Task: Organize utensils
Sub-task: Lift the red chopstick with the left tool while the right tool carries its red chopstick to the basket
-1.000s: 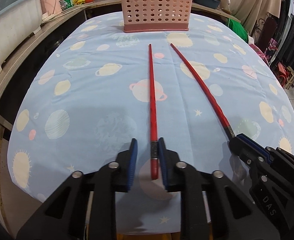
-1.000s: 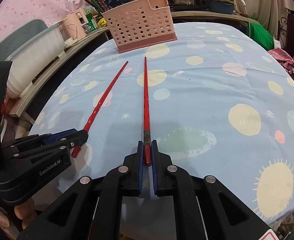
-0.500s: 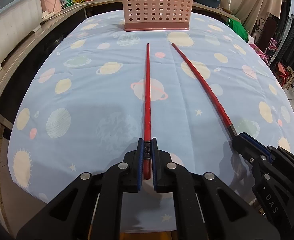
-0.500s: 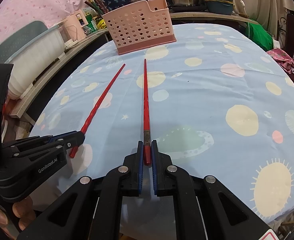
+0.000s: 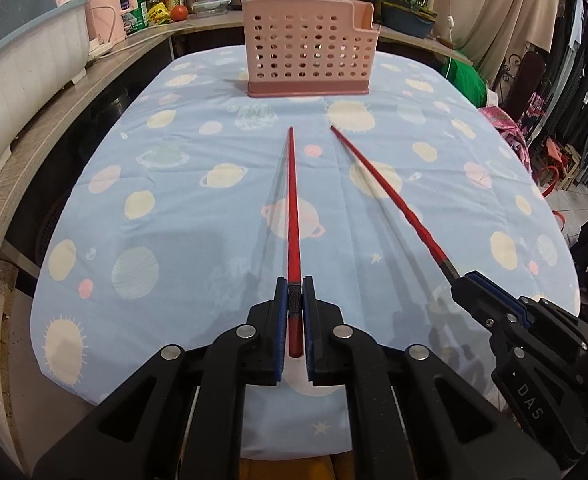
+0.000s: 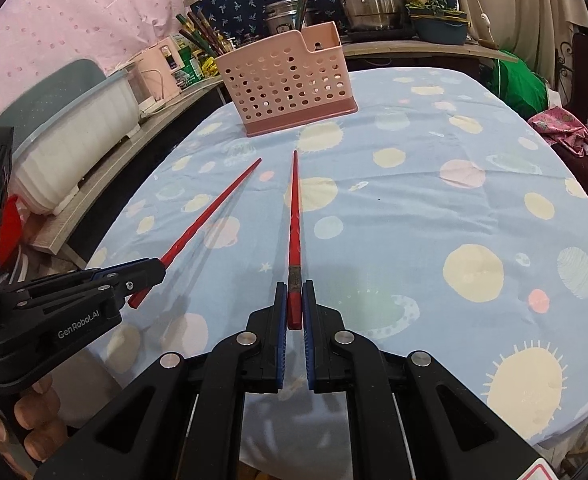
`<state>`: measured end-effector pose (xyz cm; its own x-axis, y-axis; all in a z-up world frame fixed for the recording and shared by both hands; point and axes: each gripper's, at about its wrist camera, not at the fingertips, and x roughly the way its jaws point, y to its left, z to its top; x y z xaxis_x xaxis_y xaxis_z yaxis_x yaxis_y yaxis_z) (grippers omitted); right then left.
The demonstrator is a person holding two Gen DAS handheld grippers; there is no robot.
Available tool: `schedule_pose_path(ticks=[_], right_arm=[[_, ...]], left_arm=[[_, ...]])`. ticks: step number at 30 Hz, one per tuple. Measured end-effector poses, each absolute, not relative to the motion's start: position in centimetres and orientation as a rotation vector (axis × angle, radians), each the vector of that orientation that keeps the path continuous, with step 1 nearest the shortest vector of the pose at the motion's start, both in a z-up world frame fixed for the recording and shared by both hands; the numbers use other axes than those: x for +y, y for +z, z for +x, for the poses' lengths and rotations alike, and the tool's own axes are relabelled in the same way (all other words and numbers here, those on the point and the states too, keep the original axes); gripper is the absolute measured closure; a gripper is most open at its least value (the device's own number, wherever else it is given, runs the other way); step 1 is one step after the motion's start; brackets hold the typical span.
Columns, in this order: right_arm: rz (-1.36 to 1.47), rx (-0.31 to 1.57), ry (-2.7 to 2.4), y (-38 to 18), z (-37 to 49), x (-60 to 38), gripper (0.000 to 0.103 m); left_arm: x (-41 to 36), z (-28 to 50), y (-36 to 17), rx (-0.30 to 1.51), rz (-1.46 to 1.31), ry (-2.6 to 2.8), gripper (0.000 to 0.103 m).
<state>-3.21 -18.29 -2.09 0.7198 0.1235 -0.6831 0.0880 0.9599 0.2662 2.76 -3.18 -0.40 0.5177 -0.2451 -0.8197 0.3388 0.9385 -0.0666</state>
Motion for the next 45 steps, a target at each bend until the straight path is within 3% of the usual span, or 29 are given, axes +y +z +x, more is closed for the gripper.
schedule_pose_path(ticks=[16,45], right_arm=[[0.323,0.560,0.032,6.4,-2.3,-21.5,0.096],[0.308,0.240,0.081,22.2,9.7,-25.7,0.096]], left_arm=[[-2.0,4.4,8.1,0.814,0.048,-0.366,0.096],[-4.1,15.0,23.8,0.522,-0.012,-0.411,0.096]])
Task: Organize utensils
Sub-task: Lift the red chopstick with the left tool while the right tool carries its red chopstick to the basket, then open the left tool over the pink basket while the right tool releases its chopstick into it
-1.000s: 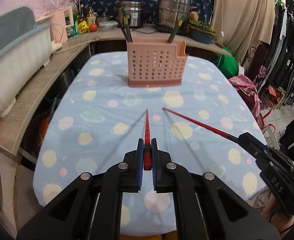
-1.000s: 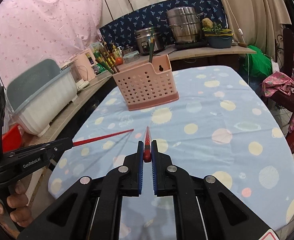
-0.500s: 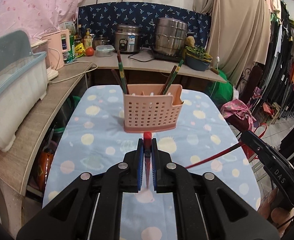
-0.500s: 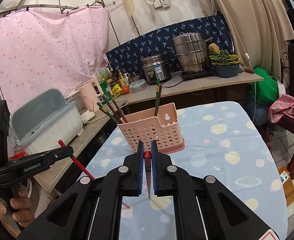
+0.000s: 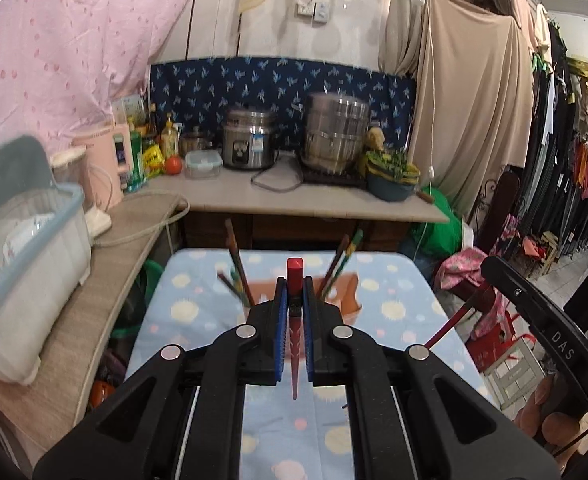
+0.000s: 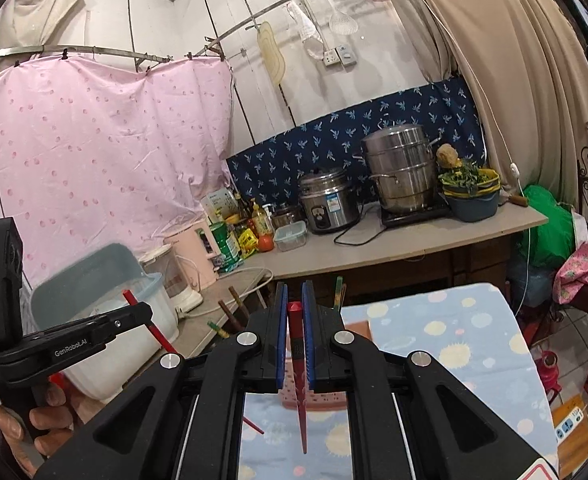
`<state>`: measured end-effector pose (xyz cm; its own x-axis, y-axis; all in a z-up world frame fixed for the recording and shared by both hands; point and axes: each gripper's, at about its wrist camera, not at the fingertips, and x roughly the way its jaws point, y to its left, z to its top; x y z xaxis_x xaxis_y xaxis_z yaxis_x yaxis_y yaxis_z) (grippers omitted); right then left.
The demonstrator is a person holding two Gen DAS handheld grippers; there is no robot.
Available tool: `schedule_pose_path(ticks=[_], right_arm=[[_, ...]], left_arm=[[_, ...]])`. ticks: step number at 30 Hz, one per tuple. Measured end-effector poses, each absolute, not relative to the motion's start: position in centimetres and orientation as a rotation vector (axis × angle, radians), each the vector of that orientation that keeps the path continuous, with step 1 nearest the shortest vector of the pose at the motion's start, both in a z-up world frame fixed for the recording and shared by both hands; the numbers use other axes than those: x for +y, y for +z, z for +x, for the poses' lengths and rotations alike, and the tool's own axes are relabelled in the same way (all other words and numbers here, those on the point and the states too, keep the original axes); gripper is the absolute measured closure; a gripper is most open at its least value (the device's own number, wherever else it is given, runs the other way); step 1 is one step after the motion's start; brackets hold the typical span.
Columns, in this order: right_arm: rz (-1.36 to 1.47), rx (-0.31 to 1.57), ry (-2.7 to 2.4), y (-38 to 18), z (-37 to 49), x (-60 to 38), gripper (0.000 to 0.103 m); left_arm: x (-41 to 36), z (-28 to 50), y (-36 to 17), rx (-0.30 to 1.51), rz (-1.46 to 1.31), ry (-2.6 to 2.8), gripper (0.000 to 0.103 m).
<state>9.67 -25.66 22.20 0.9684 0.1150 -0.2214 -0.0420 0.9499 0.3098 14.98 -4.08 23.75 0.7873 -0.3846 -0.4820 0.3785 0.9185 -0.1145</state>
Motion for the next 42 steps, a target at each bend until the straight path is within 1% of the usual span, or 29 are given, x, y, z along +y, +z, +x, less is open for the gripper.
schedule_pose_path(ticks=[8,16,20,33,39,40,41,42], right_arm=[[0.292,0.171,0.059,26.0,14.7,-26.2,0.096],[0.304,0.148,0.046,27.1,19.3,-26.6,0.096],[0.312,0.172,0.040,25.8,21.6,-26.5,0.096],[0.307,0.350,0.060,17.7,25.4,-25.2,0.096],[0.300,0.402,0.074,16.2,25.6,-24.8,0.094],[0.299,0.405,0.072,16.2,25.4,-24.8,0.088],[0.297,0.406,0.074,16.2,25.2,-24.7,0.085],[0.295,0.402,0.074,16.3,24.9,-24.7,0.084]], left_arm=[[-5.1,19.1,28.3,0.392,-0.033,-0.373,0.096],[-5.7,23.1,29.2,0.344,-0.038,-0.346,0.096],[-6.5,24.7,27.9,0.358,-0.021,-0.338,0.096],[-7.3,28.6,21.2,0.479,-0.016,-0.333,0.096],[-7.4,29.1,19.4,0.516,-0.020,-0.336,0.095],[-7.5,29.0,19.3,0.514,-0.014,-0.324,0.093],[-7.5,28.8,19.3,0.512,-0.011,-0.318,0.087],[-7.5,28.7,19.2,0.511,-0.011,-0.311,0.083]])
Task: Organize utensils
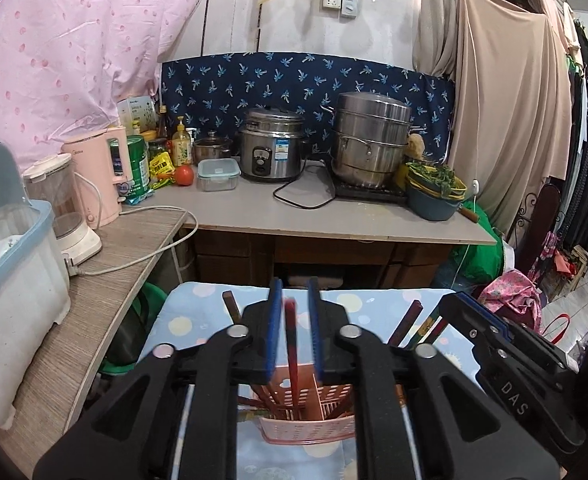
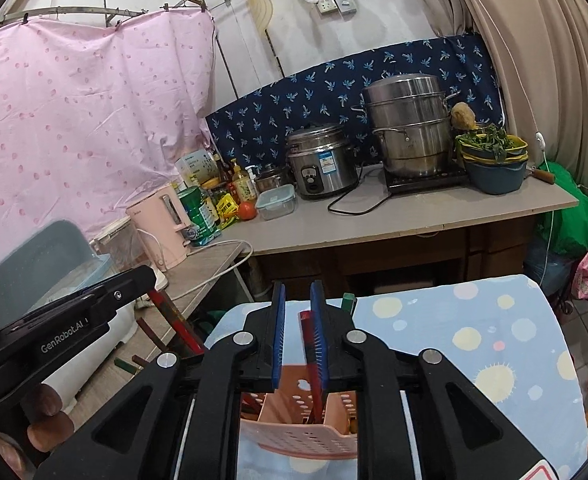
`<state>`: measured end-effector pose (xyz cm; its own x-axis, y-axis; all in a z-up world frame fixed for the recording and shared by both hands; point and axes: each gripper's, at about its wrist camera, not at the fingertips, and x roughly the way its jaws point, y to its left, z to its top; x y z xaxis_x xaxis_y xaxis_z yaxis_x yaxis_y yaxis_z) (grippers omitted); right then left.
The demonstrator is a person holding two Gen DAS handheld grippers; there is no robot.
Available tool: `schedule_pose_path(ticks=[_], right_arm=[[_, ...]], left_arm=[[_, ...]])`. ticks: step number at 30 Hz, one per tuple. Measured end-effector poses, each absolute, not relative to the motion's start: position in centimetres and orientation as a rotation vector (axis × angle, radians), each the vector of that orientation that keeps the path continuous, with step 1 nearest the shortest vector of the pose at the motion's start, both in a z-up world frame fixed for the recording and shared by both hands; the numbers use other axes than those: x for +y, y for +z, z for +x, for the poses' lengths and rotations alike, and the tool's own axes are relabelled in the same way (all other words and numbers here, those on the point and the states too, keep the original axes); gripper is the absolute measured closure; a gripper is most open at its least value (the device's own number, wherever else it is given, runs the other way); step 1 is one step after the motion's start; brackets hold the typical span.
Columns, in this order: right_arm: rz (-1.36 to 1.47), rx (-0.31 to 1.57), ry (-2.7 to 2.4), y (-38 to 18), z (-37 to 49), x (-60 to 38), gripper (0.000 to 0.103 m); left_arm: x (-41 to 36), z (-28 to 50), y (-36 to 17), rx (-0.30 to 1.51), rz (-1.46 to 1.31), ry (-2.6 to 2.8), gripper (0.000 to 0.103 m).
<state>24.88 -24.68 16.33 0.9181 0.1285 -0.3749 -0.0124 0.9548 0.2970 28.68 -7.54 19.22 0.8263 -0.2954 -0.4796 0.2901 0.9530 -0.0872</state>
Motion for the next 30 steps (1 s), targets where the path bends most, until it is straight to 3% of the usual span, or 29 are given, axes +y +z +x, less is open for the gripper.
schedule_pose_path(ticks=[1,5,12,14,17,30], right_arm=[[0.293,0.399,0.075,16.5,24.5,-24.6,0.084],[0.285,0.389,0.075,17.1,23.0,-24.6,0.077],[0.262,0.410,0.093,17.1,19.5,-23.6,0.075],[0.252,0.426,0.100,16.7,18.4,-23.2,0.069],[0.241,0.448,0.102,16.0,16.7,-22.8,0.069],[0.186,0.540,0.017,13.1,11.5,-21.6,0.062]], left_arm=[[-7.5,28.5,19.2,0.510,-0.011,-0.305,0.077],[-7.3,27.1,19.6,0.496,0.013,-0.276,0.070],[-6.9,24.3,19.8,0.491,0.058,-0.238,0.067],[-6.7,23.4,19.7,0.495,0.064,-0.235,0.062],[-6.4,21.9,19.4,0.496,0.067,-0.233,0.055],[-5.7,17.3,16.1,0.580,0.117,-0.156,0.053]])
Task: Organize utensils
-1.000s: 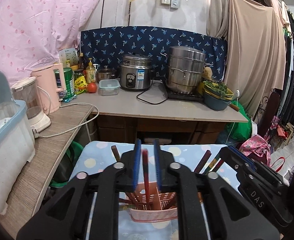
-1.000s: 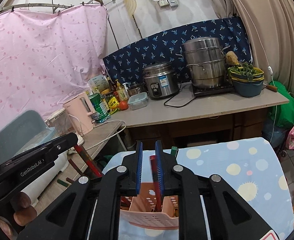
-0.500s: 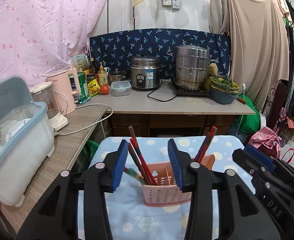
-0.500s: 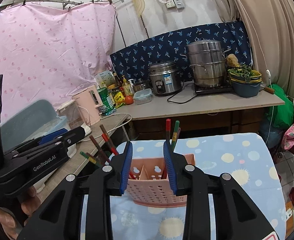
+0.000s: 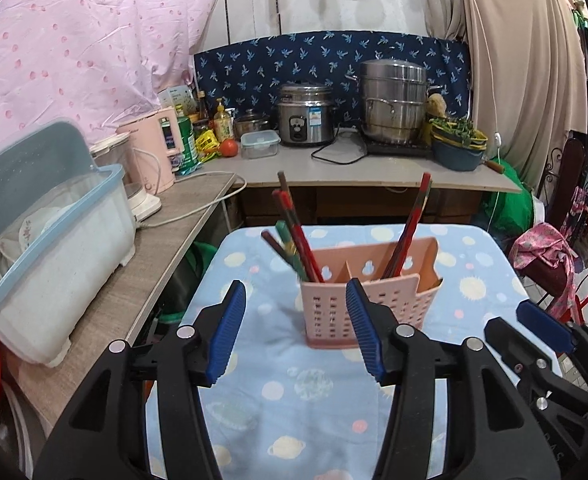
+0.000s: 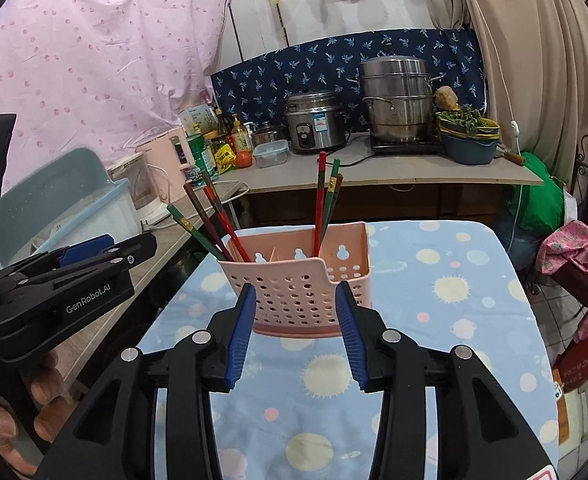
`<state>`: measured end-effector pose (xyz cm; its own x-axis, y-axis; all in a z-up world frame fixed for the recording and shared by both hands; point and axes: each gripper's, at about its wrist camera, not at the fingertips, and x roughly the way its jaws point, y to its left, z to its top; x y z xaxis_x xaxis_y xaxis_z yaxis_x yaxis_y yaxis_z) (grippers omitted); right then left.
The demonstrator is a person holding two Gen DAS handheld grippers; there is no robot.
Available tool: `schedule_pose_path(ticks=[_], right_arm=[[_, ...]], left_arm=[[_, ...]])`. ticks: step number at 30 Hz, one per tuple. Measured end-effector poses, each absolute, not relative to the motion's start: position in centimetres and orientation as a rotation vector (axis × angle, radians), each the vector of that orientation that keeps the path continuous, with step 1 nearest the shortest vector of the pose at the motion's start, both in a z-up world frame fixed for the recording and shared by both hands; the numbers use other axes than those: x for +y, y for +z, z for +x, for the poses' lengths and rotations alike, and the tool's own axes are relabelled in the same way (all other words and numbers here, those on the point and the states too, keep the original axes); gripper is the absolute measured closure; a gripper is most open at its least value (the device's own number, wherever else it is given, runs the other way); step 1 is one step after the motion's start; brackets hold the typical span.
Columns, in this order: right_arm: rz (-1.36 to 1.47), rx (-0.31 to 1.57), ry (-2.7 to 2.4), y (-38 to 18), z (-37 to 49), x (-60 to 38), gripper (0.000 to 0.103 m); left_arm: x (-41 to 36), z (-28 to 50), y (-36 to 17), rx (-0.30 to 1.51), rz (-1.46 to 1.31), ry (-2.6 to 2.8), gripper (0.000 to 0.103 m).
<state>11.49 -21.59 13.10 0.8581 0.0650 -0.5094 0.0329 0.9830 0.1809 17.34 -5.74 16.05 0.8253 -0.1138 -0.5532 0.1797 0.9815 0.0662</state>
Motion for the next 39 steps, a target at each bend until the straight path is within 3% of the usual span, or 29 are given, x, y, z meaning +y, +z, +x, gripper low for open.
schedule_pose_path(ticks=[25,39], right_arm=[[0.187,0.599,-0.031,9.6,9.3,-20.9,0.062],[0.195,0.612,-0.032,9.1,9.1,-21.0,0.055]], left_arm=[[-4.6,15.3,11.2,0.672,0.111,-0.117,0.053],[-4.8,14.9,11.1,0.652,0.129,-0.096,0.032]])
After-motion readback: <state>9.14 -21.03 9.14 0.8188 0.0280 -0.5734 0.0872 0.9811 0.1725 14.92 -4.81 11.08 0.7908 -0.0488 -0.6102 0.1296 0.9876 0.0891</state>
